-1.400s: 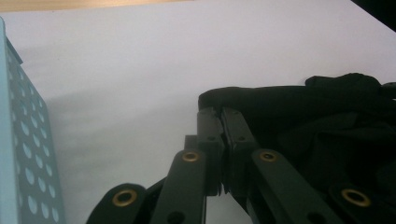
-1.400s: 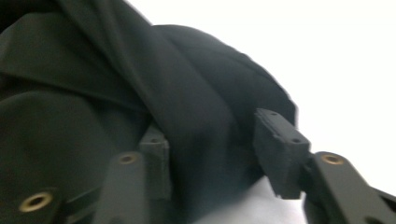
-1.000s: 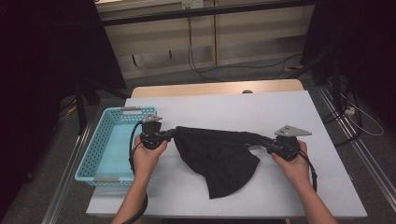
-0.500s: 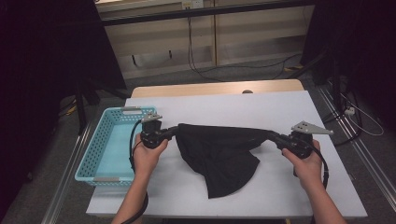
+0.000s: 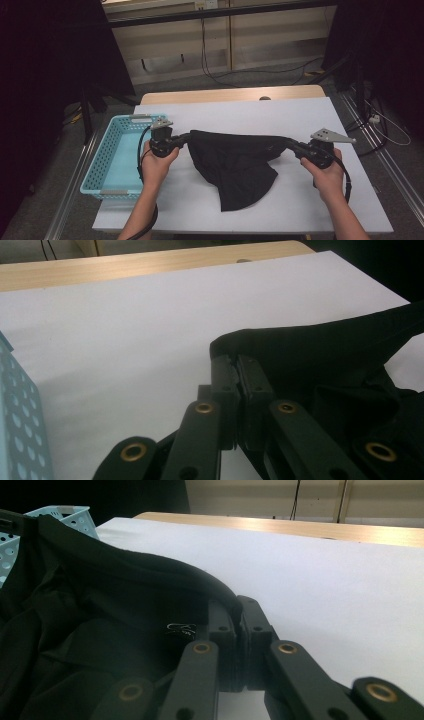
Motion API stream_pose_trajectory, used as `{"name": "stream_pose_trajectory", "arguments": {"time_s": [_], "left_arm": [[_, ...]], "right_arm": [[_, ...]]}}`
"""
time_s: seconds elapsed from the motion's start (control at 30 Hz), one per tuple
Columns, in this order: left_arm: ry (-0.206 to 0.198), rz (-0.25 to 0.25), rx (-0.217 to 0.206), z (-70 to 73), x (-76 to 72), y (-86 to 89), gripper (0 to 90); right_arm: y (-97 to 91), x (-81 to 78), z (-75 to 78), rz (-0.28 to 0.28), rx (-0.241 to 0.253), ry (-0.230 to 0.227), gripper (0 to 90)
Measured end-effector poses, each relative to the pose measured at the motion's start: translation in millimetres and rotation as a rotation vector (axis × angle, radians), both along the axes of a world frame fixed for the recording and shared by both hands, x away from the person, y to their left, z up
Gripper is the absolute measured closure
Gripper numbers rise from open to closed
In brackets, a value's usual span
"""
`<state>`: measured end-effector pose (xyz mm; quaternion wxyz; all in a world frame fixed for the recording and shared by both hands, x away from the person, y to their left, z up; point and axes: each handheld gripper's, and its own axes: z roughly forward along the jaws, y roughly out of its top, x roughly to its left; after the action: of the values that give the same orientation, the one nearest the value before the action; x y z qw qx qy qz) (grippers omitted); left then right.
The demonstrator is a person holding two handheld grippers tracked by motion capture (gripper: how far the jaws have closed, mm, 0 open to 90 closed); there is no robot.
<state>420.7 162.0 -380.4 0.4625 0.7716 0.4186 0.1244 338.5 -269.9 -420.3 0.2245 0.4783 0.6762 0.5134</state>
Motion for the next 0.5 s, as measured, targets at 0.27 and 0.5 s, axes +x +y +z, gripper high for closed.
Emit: {"name": "stream_pose_trajectory", "arguments": {"time_s": [0.27, 0.5], "left_arm": [[0.0, -0.003, -0.001, 2.1, 0.7, -1.6, 87.4], [-0.001, -0.003, -0.011, 6.5, 4.9, -1.7, 87.4]], "right_arm": [[-1.3, 1.0, 0.3, -0.007, 0.004, -0.002, 86.0], [-2.2, 3.4, 6.1, -0.013, 0.011, -0.006, 86.1]]}}
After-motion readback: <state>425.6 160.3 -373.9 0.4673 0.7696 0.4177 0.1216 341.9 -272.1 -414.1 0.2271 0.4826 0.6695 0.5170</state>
